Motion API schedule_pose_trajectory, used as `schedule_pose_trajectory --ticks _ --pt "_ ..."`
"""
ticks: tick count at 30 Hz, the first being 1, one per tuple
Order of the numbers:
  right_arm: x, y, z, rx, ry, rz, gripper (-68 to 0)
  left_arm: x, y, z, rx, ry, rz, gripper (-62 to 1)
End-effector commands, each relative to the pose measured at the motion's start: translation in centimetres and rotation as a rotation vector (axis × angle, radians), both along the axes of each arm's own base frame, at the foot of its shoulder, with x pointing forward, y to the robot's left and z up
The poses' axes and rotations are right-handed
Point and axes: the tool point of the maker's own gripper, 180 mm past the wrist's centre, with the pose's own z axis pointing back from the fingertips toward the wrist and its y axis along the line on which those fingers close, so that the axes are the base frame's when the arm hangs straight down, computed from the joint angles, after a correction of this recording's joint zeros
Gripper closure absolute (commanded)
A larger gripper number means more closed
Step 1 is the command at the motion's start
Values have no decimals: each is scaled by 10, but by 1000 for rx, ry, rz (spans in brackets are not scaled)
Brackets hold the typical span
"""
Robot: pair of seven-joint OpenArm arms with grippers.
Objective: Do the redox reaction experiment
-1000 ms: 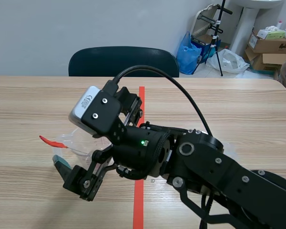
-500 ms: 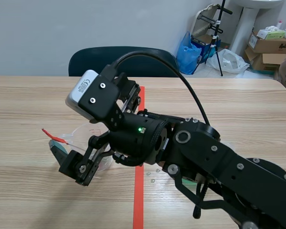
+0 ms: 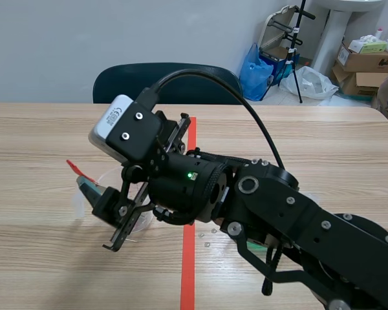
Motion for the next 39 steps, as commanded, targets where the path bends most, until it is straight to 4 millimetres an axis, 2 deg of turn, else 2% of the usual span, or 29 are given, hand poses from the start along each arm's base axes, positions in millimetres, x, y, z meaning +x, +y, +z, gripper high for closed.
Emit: schedule_pose_trajectory --ticks 1,9,15,33,39 --pt "4 2 17 34 -36 7 -327 3 -4 7 -19 -28 -3 -595" --pt "4 2 17 33 -36 7 -114 3 -4 7 -18 -28 -2 -595" --pt "4 2 18 37 -38 8 -25 3 -4 7 -18 -27 -2 -595" --pt "5 2 20 47 -36 6 -18 3 -4 7 -18 -28 -2 -595" --pt "13 -1 27 53 -38 -12 -18 3 -4 7 -18 -28 -2 -595"
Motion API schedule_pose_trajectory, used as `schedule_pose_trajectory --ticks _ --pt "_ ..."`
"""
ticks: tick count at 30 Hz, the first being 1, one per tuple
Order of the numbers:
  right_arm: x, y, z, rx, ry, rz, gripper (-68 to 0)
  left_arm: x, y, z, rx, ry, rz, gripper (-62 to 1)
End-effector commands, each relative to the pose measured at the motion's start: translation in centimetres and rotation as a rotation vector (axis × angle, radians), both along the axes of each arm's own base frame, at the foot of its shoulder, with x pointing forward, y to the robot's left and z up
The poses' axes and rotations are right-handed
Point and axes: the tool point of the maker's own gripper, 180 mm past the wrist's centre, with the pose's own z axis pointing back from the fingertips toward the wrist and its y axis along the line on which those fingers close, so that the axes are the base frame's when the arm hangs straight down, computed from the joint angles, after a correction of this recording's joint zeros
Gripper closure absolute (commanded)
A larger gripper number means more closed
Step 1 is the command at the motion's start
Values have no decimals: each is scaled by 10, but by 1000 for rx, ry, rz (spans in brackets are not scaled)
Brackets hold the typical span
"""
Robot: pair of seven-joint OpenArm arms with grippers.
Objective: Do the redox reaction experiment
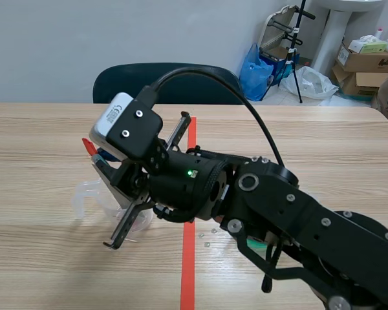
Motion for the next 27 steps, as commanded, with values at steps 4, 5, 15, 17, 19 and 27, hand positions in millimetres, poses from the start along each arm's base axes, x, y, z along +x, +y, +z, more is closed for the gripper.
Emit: schedule_pose_trajectory --ticks 4,5,15,17,19,27 --pt "18 -7 33 78 -26 -38 -18 3 -4 7 -19 -28 -2 -595" --pt "19 -7 35 84 -22 -41 -18 3 -4 7 -19 -27 -2 -595" --pt "22 -9 60 91 -10 -70 -18 3 -4 7 -19 -27 -2 -595" --pt "23 -11 69 102 -12 -77 -18 3 -4 7 -19 -27 -2 -595" --pt "24 -13 77 107 -15 -86 -18 3 -4 7 -19 -27 -2 -595" --pt "20 -16 110 140 -16 -96 -18 3 -4 7 -19 -27 -2 -595"
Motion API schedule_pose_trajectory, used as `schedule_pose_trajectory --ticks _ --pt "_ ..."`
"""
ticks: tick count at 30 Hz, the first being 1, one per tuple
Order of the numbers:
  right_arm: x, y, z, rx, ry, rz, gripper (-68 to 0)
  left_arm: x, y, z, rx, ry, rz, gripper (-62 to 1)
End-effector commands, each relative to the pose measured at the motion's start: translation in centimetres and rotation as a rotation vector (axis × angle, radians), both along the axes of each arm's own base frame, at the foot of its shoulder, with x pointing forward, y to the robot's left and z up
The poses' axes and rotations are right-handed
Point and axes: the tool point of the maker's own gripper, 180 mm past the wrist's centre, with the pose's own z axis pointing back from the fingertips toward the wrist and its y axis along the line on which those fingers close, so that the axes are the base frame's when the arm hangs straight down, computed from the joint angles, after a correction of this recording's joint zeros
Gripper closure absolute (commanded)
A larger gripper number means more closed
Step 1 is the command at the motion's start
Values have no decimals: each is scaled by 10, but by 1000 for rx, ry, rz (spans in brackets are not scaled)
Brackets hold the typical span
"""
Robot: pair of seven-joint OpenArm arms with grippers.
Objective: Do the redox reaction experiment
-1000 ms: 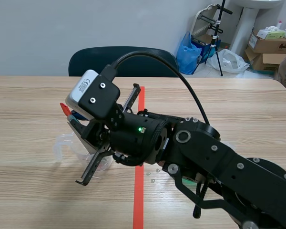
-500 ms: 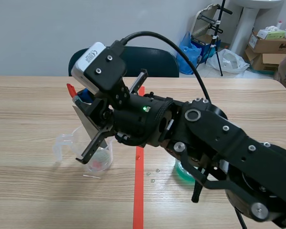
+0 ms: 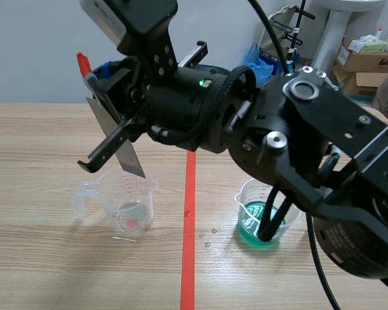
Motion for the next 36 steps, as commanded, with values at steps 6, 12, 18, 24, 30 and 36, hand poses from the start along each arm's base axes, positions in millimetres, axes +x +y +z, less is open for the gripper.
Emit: schedule_pose_trajectory --ticks 6,12,18,24,30,36 --pt "-3 -2 36 21 -65 -3 -18 3 -4 7 -19 -27 -2 -595" --pt "-9 -1 41 29 -26 10 -18 3 -4 7 -19 -28 -2 -595" --pt "-8 -1 40 24 -21 9 -18 3 -4 7 -19 -27 -2 -595" --pt "-8 -1 40 25 -22 9 -18 3 -4 7 -19 -28 -2 -595" --pt "-8 -1 40 25 -22 9 -18 3 -4 7 -19 -28 -2 -595" --pt "-8 -1 40 25 -22 9 -18 3 -4 7 -19 -28 -2 -595"
